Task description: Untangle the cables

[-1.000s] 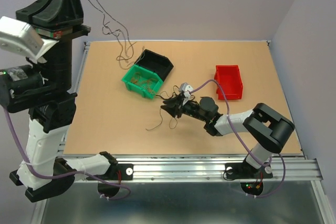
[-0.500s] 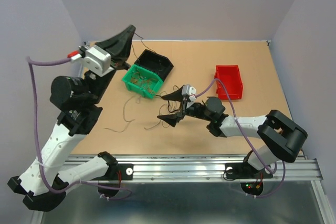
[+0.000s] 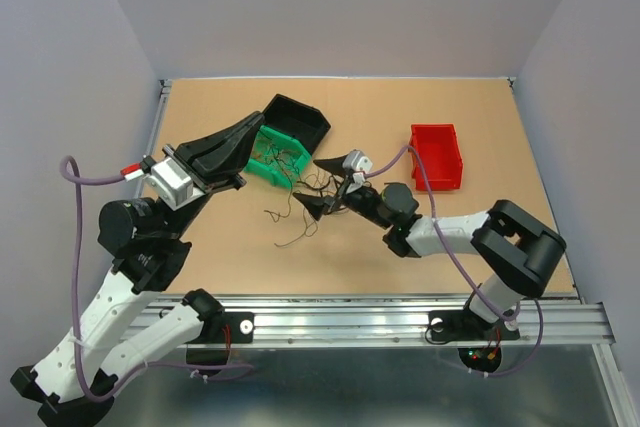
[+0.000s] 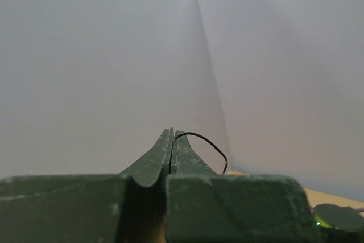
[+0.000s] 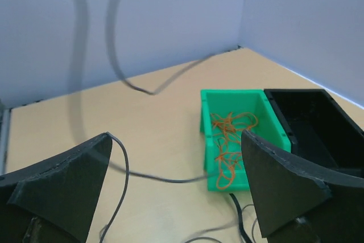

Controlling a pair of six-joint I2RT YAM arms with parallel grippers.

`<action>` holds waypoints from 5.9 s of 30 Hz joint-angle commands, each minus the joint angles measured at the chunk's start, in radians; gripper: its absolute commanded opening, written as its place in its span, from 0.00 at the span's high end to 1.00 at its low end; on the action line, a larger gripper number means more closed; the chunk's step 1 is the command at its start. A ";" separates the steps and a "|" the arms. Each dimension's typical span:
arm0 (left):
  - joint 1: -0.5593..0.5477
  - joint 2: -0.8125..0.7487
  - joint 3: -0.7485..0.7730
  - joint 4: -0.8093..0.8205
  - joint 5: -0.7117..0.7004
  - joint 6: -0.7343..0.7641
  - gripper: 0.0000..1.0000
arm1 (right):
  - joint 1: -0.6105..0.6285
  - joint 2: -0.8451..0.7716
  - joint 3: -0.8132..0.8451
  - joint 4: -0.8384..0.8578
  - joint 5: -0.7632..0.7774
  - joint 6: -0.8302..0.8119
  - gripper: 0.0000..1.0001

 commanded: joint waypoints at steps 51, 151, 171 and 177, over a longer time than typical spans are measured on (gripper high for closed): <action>0.000 0.094 -0.012 0.018 0.053 -0.097 1.00 | 0.002 0.099 0.068 0.453 -0.259 0.141 0.72; 0.411 1.219 0.514 -0.202 0.030 0.115 0.67 | -0.153 -0.527 -0.172 -0.728 0.312 0.222 1.00; 0.281 1.546 0.933 -0.696 -0.191 0.289 1.00 | -0.155 -0.486 -0.156 -0.723 0.306 0.220 1.00; 0.270 1.655 1.106 -0.906 -0.168 0.369 1.00 | -0.155 -0.463 -0.146 -0.716 0.293 0.220 1.00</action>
